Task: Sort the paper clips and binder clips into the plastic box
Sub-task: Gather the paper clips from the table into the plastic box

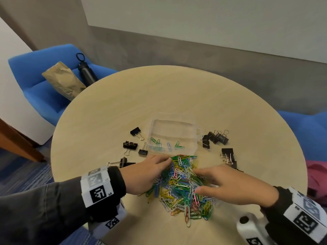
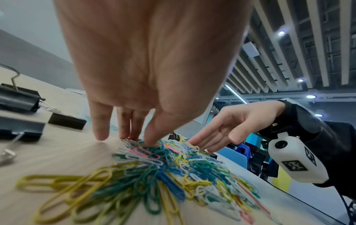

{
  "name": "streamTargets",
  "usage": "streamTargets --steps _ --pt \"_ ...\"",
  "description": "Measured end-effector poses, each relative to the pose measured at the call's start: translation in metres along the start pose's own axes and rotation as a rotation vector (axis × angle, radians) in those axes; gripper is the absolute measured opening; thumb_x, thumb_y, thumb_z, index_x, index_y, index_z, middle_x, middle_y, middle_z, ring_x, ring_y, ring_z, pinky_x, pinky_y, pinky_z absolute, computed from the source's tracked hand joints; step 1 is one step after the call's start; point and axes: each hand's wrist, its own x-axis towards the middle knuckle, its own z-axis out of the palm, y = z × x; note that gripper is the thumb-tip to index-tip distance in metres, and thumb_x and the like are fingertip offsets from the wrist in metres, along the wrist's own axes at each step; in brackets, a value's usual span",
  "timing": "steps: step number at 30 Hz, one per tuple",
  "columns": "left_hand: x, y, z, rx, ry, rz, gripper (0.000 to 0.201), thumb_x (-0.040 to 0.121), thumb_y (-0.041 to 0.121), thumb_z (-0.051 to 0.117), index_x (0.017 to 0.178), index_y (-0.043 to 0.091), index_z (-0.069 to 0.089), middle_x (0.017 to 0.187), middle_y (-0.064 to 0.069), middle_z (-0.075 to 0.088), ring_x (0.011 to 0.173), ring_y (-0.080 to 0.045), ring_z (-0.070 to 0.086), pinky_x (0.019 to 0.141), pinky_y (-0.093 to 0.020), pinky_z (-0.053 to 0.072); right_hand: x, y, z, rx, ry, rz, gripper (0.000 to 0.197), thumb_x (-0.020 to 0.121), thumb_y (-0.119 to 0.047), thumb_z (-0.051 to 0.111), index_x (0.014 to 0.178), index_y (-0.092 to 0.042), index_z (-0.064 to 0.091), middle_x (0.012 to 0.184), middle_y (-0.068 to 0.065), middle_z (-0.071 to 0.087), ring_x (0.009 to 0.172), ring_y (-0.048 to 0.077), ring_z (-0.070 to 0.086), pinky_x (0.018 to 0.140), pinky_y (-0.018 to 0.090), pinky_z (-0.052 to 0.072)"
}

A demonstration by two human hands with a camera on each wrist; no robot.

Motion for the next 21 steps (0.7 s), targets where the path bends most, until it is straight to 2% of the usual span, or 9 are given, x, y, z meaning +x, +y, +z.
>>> streamTargets --steps 2,4,7,9,12,15,17,19,21 --pt "-0.003 -0.001 -0.006 -0.065 0.043 -0.001 0.061 0.100 0.011 0.040 0.153 0.020 0.012 0.156 0.001 0.019 0.143 -0.015 0.019 0.117 -0.024 0.019 0.000 0.004 -0.002 0.009 0.073 -0.019 0.058 0.091 -0.047 0.054 0.143 -0.027 0.039 0.136 -0.006 0.057 0.118 0.006 0.057 0.103 0.030 0.045" --pt "-0.009 -0.003 -0.013 -0.068 0.099 -0.021 0.063 0.097 0.026 0.051 0.150 0.027 0.019 0.149 0.005 0.029 0.132 -0.011 0.033 0.110 -0.023 0.031 -0.002 0.011 -0.004 -0.008 0.158 -0.012 0.055 0.090 -0.039 0.059 0.142 -0.028 0.041 0.137 -0.010 0.054 0.117 0.002 0.055 0.102 0.026 0.045" --pt "-0.023 -0.008 -0.016 -0.046 0.079 -0.092 0.078 0.085 0.035 0.067 0.146 0.033 0.019 0.133 0.012 0.029 0.106 -0.008 0.046 0.085 -0.015 0.037 -0.008 0.018 -0.003 -0.065 0.140 0.076 0.077 0.079 -0.041 0.072 0.144 -0.029 0.033 0.126 -0.011 0.047 0.104 0.004 0.051 0.086 0.019 0.044" --pt "-0.032 -0.010 -0.011 -0.035 -0.004 -0.178 0.086 0.080 0.032 0.073 0.145 0.034 0.017 0.132 0.006 0.030 0.103 -0.011 0.054 0.079 -0.017 0.040 -0.011 0.021 0.003 -0.124 0.062 0.144 0.094 0.070 -0.043 0.079 0.145 -0.032 0.023 0.116 -0.010 0.037 0.096 0.008 0.050 0.077 0.019 0.041" --pt "-0.034 -0.011 0.001 -0.042 -0.017 -0.209 0.073 0.086 0.018 0.067 0.141 0.034 0.022 0.122 0.006 0.036 0.095 -0.011 0.054 0.082 -0.025 0.048 -0.006 0.017 0.014 -0.136 -0.014 0.145 0.103 0.066 -0.036 0.082 0.146 -0.033 0.016 0.116 -0.007 0.037 0.092 0.008 0.050 0.076 0.019 0.045" --pt "-0.026 -0.010 0.006 -0.142 0.050 -0.187 0.062 0.087 0.009 0.062 0.137 0.031 0.033 0.111 0.010 0.038 0.091 -0.009 0.054 0.079 -0.022 0.046 0.009 0.011 0.023 -0.120 0.010 0.069 0.103 0.068 -0.032 0.081 0.148 -0.030 0.015 0.115 -0.010 0.037 0.093 0.005 0.044 0.073 0.014 0.039" --pt "-0.021 -0.009 0.007 -0.207 0.087 -0.165 0.062 0.086 0.006 0.062 0.136 0.032 0.036 0.113 0.009 0.042 0.091 -0.008 0.056 0.073 -0.017 0.046 0.019 0.008 0.026 -0.087 0.056 0.033 0.098 0.070 -0.032 0.079 0.148 -0.029 0.020 0.122 -0.011 0.040 0.097 0.002 0.040 0.078 0.011 0.037" --pt "-0.018 -0.008 0.006 -0.239 0.142 -0.145 0.063 0.086 0.010 0.064 0.137 0.034 0.035 0.116 0.010 0.042 0.090 -0.006 0.056 0.070 -0.011 0.044 0.021 0.005 0.021 -0.060 0.102 0.019 0.090 0.072 -0.031 0.078 0.145 -0.030 0.026 0.119 -0.014 0.040 0.100 0.002 0.039 0.080 0.011 0.037" --pt "-0.021 -0.006 0.002 -0.248 0.205 -0.135 0.064 0.085 0.029 0.068 0.138 0.035 0.033 0.118 0.011 0.038 0.094 -0.005 0.054 0.071 -0.006 0.041 0.016 0.003 0.014 -0.040 0.142 0.037 0.089 0.073 -0.035 0.078 0.145 -0.033 0.026 0.119 -0.012 0.040 0.102 0.005 0.046 0.084 0.016 0.041"
